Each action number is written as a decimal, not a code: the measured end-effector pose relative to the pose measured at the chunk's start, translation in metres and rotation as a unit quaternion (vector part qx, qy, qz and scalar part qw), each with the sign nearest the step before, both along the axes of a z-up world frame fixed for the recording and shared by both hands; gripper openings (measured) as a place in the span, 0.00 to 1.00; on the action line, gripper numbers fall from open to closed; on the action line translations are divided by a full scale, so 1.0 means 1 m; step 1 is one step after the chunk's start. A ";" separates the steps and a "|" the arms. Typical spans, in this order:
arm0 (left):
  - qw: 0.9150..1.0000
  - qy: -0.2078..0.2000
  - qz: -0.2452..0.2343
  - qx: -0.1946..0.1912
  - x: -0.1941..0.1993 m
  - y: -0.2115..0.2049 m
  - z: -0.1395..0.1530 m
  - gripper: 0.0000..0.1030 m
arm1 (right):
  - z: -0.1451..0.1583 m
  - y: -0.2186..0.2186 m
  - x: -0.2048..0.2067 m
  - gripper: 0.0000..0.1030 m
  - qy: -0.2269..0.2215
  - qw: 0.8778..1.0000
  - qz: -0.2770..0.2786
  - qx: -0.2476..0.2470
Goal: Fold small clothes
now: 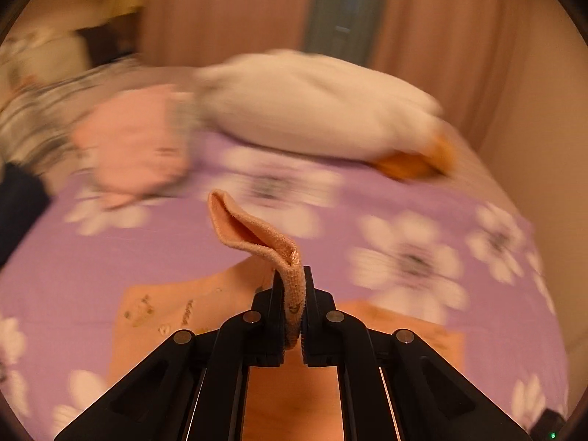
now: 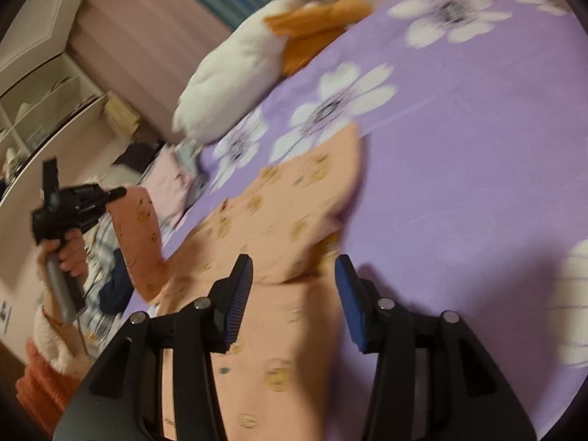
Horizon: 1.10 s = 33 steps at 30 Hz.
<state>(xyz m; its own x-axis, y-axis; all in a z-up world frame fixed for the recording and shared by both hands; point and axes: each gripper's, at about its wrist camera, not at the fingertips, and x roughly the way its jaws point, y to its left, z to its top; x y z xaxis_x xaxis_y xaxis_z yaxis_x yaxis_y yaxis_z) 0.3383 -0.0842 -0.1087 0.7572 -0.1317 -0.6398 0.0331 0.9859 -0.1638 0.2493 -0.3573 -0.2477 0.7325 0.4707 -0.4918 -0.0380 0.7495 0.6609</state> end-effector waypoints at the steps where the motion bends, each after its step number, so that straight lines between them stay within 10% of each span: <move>1: 1.000 -0.005 -0.022 0.013 -0.004 -0.029 -0.004 0.05 | -0.003 -0.010 -0.002 0.46 0.008 1.000 -0.022 0.007; 7: 0.990 0.088 -0.109 0.034 0.000 -0.126 -0.071 0.06 | -0.037 -0.072 -0.012 0.44 0.012 0.982 -0.078 0.173; 11: 0.968 0.224 -0.110 0.000 0.021 -0.111 -0.129 0.08 | -0.034 -0.064 -0.010 0.44 0.009 0.985 -0.078 0.152; 16: 0.982 0.131 -0.134 0.036 -0.014 -0.080 -0.087 0.75 | -0.024 -0.038 0.002 0.51 0.021 0.997 -0.055 0.046; 23: 0.985 -0.023 0.023 0.170 -0.089 0.039 -0.069 0.79 | -0.028 -0.043 0.004 0.54 0.017 0.996 -0.055 0.061; 30: 0.992 0.116 0.033 -0.040 -0.068 0.149 -0.151 0.77 | -0.027 -0.040 0.001 0.54 0.020 0.997 -0.056 0.043; 33: 0.995 0.096 0.022 0.001 -0.066 0.139 -0.157 0.76 | -0.028 -0.040 0.001 0.54 0.020 0.997 -0.056 0.043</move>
<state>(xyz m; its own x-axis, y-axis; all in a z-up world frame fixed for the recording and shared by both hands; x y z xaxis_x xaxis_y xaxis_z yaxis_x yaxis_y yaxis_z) 0.2726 0.0551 -0.2657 0.6266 -0.0986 -0.7731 -0.0422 0.9862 -0.1600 0.2498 -0.3970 -0.2753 0.7639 0.4277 -0.4832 0.0708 0.6888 0.7215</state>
